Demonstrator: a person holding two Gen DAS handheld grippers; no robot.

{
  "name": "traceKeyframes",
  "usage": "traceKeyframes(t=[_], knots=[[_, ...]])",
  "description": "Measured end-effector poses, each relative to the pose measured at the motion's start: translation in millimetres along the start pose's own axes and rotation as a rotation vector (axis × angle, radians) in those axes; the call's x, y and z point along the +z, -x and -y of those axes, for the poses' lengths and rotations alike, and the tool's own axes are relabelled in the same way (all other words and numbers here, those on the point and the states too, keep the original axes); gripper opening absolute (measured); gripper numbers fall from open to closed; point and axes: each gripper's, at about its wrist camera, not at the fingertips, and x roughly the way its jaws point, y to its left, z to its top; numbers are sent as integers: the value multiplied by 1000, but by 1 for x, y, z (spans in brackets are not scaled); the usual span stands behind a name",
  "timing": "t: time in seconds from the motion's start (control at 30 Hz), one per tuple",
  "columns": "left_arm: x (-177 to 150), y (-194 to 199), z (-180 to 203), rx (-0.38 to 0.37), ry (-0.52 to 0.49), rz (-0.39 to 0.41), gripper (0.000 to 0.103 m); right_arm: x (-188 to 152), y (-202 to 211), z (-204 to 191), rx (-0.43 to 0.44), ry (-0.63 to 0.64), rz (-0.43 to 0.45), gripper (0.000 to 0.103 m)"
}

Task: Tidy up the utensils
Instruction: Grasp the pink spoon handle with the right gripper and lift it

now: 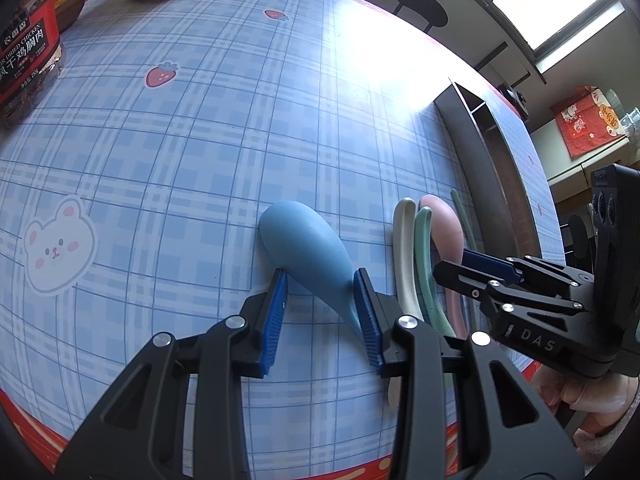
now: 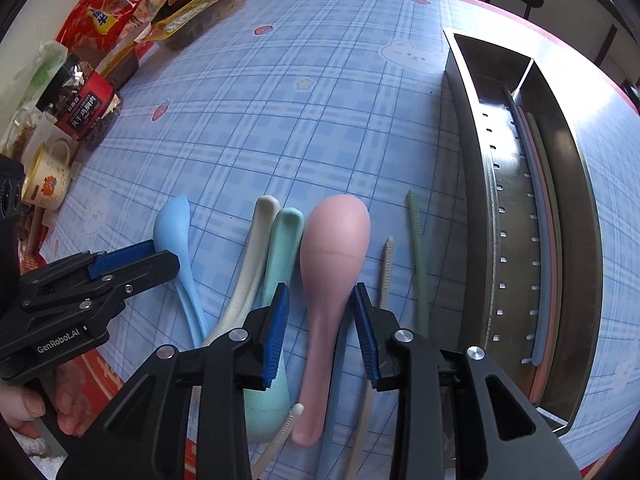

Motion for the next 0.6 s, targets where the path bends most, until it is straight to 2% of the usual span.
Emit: traceKeyframes(t=[0.17,0.4,0.6], knots=[[-2,2,-1,0,-3,1,37,-1,7,1,40,-29,17,15],[-3,3,-2,1,-2,0,37,-2,7,-7,72,-12,22,12],[-3,3,-1,4,3,-3,36,-5,2,-14,62,23,19,11]])
